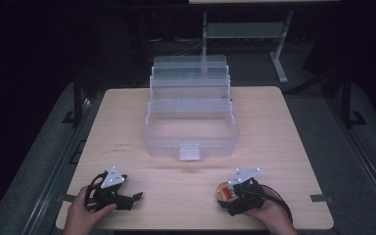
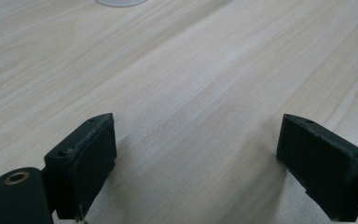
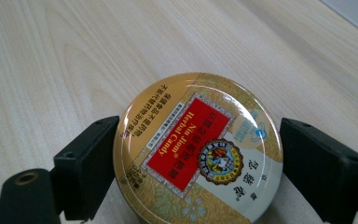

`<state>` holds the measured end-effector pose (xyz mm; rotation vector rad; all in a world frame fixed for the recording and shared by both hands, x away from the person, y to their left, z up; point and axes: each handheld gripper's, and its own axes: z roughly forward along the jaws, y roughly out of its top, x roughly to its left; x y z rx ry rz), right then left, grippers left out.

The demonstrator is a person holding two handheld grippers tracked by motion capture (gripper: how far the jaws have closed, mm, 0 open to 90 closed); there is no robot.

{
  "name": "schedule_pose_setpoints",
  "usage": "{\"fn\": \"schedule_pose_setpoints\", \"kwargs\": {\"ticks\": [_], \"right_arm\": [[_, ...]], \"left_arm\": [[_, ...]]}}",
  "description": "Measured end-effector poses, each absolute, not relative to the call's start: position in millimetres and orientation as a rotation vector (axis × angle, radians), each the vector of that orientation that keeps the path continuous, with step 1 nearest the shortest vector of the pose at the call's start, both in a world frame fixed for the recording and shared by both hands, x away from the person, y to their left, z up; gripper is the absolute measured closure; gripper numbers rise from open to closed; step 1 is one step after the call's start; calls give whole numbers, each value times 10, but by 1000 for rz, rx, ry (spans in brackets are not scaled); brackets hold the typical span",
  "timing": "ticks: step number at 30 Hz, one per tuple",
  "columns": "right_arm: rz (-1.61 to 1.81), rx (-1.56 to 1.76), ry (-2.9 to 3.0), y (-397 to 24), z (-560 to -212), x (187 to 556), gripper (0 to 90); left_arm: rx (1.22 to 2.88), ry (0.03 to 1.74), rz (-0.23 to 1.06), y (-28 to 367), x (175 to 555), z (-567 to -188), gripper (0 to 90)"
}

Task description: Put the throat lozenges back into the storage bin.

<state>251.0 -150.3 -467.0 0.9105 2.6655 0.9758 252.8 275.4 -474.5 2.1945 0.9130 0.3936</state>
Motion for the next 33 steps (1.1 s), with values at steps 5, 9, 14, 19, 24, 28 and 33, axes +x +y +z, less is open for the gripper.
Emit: {"fn": "schedule_pose_setpoints", "kwargs": {"ticks": [5, 9, 14, 19, 24, 28, 33], "right_arm": [[974, 904, 2674, -1504, -4670, 2507, 164], [977, 897, 2676, -1502, -4668, 2497, 188], [975, 901, 2682, -1508, -4664, 2496, 192], [974, 900, 2686, -1513, -4662, 2498, 194], [971, 908, 2693, -1529, -4653, 2506, 195], [974, 923, 2690, -1559, -4648, 2518, 196], [979, 931, 2674, -1605, -4624, 2518, 196]], "left_arm": [[2193, 916, 392, 2753, 2526, -4745, 111], [2194, 914, 394, 2753, 2526, -4745, 110], [2192, 917, 392, 2752, 2524, -4746, 111], [2193, 917, 393, 2752, 2523, -4745, 111], [2192, 918, 393, 2751, 2521, -4746, 111], [2192, 918, 393, 2752, 2521, -4746, 111], [2193, 918, 393, 2752, 2520, -4745, 111]]}}
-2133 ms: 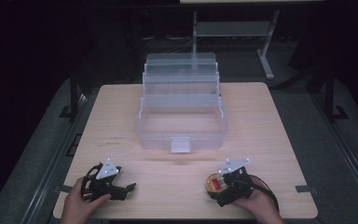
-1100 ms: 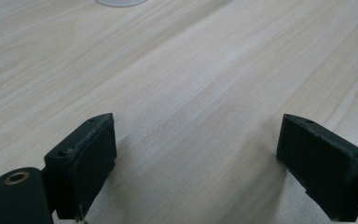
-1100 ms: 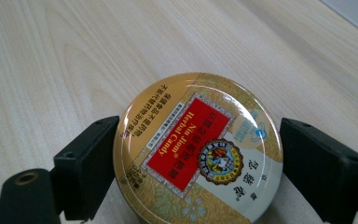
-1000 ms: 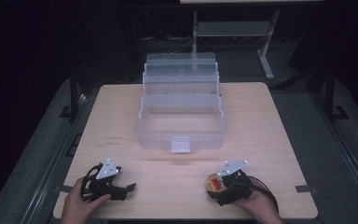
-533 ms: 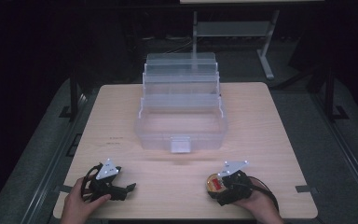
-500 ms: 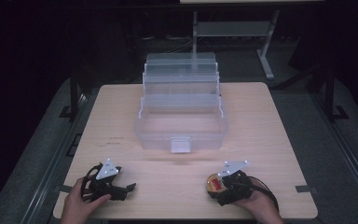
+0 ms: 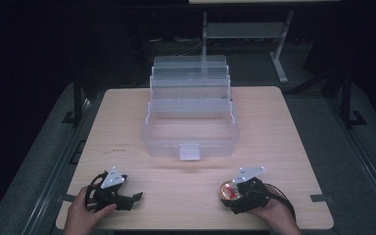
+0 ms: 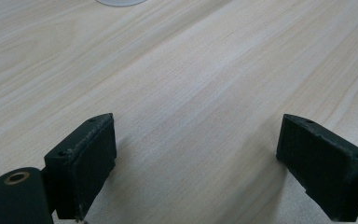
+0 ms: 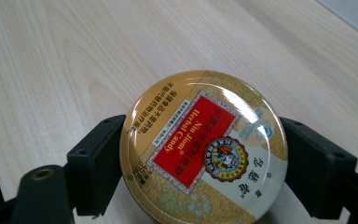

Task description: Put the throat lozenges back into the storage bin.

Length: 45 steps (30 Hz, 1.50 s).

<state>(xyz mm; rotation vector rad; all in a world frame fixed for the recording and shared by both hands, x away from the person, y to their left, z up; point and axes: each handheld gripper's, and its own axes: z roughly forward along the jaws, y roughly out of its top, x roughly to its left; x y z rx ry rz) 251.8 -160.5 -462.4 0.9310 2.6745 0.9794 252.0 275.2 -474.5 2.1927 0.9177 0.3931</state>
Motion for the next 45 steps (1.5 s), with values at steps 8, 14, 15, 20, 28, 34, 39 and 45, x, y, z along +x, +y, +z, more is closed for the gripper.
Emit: {"fn": "schedule_pose_setpoints", "kwargs": {"ticks": [8, 14, 15, 20, 28, 34, 39, 45], "right_arm": [[983, 950, 2658, -1670, -4595, 2534, 196], [976, 956, 2651, -1712, -4577, 2543, 196], [976, 957, 2650, -1723, -4574, 2545, 196], [975, 962, 2645, -1749, -4566, 2550, 196], [970, 968, 2638, -1800, -4552, 2565, 196], [961, 974, 2630, -1835, -4536, 2576, 196], [961, 975, 2626, -1862, -4524, 2587, 196], [956, 991, 2611, -1904, -4483, 2608, 196]], "left_arm": [[2193, 918, 393, 2752, 2520, -4745, 111], [2193, 918, 393, 2752, 2520, -4745, 111], [2193, 918, 393, 2752, 2520, -4745, 111], [2193, 917, 393, 2752, 2521, -4745, 111], [2193, 917, 393, 2752, 2521, -4745, 111], [2193, 917, 393, 2752, 2521, -4745, 111], [2192, 918, 393, 2752, 2520, -4746, 111], [2192, 919, 393, 2751, 2520, -4746, 111]]}}
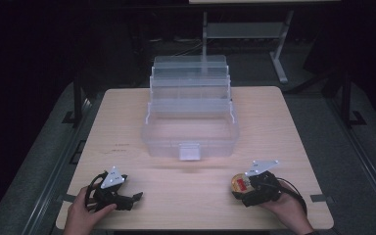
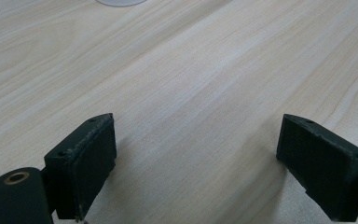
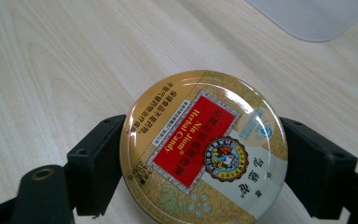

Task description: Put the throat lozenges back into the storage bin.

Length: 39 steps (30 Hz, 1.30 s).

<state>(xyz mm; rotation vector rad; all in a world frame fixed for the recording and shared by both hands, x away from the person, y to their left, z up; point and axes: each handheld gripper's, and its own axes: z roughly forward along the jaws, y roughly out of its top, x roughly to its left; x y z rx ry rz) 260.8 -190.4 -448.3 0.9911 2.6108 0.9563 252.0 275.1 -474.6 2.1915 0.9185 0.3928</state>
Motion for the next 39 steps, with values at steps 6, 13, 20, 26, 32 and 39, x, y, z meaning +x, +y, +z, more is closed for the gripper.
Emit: {"fn": "schedule_pose_setpoints", "kwargs": {"ticks": [6, 13, 20, 26, 32, 39], "right_arm": [[948, 995, 2599, -1942, -4454, 2633, 196], [951, 1002, 2590, -1975, -4426, 2660, 196], [958, 1019, 2572, -2031, -4378, 2703, 196], [955, 1030, 2568, -2067, -4361, 2732, 196], [955, 1025, 2561, -2093, -4326, 2766, 196], [957, 1024, 2547, -2119, -4253, 2796, 196]], "left_arm": [[2192, 918, 393, 2752, 2521, -4746, 111], [2192, 919, 393, 2752, 2520, -4745, 110], [2192, 919, 392, 2752, 2520, -4745, 111], [2191, 920, 393, 2751, 2520, -4745, 110], [2192, 918, 393, 2752, 2520, -4745, 111], [2194, 919, 392, 2752, 2521, -4743, 111]]}}
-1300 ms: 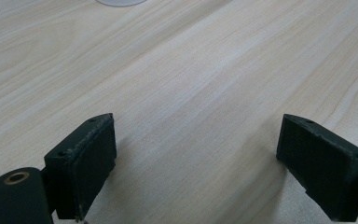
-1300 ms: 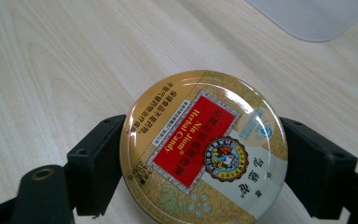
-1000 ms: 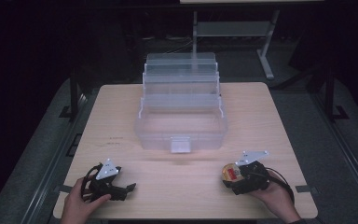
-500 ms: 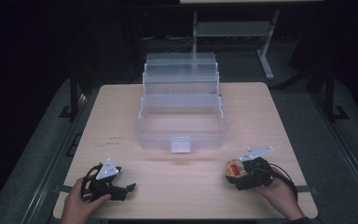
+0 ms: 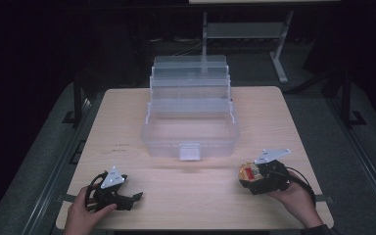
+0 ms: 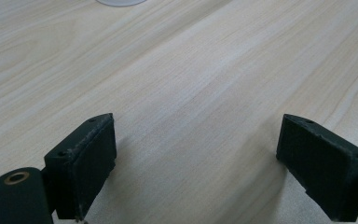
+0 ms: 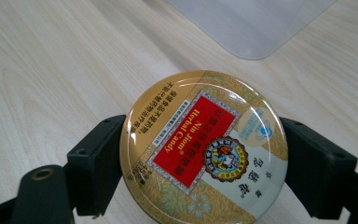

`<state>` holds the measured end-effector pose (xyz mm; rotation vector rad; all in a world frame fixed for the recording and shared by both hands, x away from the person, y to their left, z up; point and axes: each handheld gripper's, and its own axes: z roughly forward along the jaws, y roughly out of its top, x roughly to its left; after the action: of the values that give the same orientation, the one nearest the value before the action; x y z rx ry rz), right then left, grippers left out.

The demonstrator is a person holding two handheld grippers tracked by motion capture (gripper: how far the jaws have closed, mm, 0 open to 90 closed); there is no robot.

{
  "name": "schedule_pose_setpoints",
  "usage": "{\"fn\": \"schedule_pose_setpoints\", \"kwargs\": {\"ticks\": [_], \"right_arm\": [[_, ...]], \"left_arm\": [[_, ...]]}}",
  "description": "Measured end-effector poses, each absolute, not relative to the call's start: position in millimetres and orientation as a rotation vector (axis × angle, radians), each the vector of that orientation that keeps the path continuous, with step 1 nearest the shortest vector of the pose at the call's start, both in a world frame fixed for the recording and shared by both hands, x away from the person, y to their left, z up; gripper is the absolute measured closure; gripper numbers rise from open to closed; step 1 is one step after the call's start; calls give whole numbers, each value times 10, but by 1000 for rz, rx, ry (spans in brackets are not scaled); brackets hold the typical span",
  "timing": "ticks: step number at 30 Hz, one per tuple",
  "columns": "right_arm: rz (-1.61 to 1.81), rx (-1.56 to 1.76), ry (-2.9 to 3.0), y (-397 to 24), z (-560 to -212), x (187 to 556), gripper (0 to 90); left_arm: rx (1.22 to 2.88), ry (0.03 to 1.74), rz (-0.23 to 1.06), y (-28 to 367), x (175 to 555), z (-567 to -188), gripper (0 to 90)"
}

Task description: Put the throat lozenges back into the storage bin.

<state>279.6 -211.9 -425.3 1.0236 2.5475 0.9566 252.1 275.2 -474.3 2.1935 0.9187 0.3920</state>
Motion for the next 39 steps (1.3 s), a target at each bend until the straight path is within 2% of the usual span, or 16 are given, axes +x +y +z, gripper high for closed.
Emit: {"fn": "schedule_pose_setpoints", "kwargs": {"ticks": [39], "right_arm": [[984, 1006, 2483, -2145, -3886, 2947, 196]], "left_arm": [[2189, 921, 393, 2749, 2521, -4745, 110]]}}
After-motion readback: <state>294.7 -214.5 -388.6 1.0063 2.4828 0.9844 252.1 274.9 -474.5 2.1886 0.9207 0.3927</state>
